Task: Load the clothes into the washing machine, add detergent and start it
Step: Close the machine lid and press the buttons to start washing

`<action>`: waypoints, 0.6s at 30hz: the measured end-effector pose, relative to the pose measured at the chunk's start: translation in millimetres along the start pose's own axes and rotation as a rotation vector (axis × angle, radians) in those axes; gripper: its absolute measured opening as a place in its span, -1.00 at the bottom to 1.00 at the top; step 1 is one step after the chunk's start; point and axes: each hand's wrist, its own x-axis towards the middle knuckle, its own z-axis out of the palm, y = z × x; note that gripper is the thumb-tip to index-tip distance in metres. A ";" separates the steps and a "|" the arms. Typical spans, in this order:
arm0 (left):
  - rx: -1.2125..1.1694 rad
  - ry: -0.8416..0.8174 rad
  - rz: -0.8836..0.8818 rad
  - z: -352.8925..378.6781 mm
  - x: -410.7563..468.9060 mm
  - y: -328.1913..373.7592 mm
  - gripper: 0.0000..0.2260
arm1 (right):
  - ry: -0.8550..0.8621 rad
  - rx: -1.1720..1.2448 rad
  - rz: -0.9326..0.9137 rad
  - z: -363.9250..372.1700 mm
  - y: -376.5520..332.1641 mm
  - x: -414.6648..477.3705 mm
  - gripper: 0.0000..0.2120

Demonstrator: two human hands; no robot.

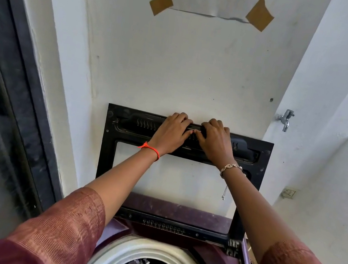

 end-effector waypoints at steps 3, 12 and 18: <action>-0.006 -0.005 -0.005 -7.7 -3.5 3.0 -0.65 | -0.008 -0.025 -0.013 -8.1 -1.8 -3.3 -0.64; -0.039 0.075 0.037 -39.2 -44.7 19.2 -0.67 | -0.004 -0.001 -0.021 -43.8 -21.2 -41.5 -0.60; -0.013 0.111 0.114 -60.7 -85.2 31.8 -0.59 | 0.055 0.106 -0.014 -63.0 -34.4 -80.7 -0.65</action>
